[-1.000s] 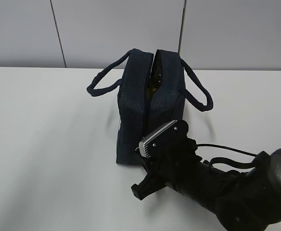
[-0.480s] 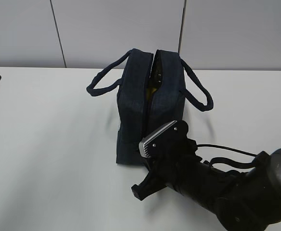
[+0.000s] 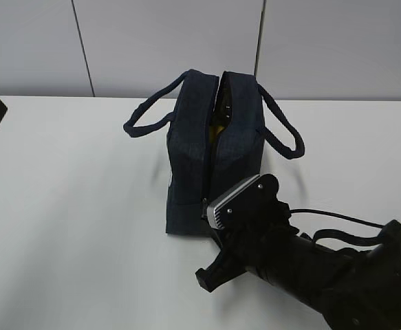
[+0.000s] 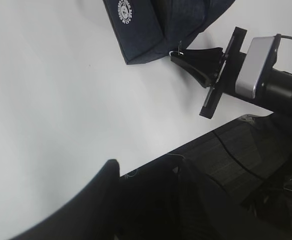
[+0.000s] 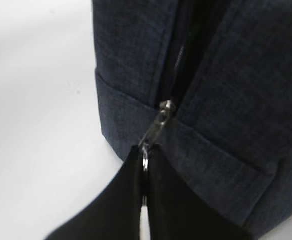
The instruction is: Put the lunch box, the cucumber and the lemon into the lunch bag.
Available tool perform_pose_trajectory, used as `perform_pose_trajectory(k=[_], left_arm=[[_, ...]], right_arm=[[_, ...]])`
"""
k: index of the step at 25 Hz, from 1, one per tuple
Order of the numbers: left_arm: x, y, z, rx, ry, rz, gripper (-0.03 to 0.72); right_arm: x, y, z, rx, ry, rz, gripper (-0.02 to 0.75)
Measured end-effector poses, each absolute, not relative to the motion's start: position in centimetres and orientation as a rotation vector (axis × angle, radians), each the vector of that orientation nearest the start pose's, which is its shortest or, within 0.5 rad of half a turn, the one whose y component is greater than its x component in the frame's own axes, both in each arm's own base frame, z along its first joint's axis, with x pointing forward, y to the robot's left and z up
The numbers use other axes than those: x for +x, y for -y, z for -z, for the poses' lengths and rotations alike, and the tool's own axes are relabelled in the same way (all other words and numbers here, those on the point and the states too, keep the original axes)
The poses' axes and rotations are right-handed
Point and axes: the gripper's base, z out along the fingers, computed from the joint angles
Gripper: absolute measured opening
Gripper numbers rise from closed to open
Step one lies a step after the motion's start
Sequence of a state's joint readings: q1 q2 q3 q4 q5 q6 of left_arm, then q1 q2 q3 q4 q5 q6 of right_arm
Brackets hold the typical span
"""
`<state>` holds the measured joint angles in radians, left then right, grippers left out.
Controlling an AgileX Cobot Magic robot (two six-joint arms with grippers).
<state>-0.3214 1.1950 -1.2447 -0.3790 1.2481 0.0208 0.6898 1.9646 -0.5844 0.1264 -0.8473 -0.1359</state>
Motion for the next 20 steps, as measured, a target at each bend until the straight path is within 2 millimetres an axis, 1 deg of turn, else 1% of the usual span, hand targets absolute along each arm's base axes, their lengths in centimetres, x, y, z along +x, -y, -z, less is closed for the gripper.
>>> perform_pose_trajectory(k=[5, 11, 20], left_arm=[[19.6, 9.9, -38.0, 0.409, -2.652, 0.614, 0.267], [19.6, 9.9, -38.0, 0.414, -2.651, 0.613, 0.267], [20.0, 10.0, -37.7, 0.454, -2.656, 0.602, 0.267]], right_arm=[[24.4, -19.0, -9.3, -0.675, -1.934, -0.311, 0.0], [24.2, -18.9, -11.0, -0.648, -1.892, -0.331, 0.0], [24.1, -18.8, -12.3, -0.631, -1.859, -0.345, 0.0]])
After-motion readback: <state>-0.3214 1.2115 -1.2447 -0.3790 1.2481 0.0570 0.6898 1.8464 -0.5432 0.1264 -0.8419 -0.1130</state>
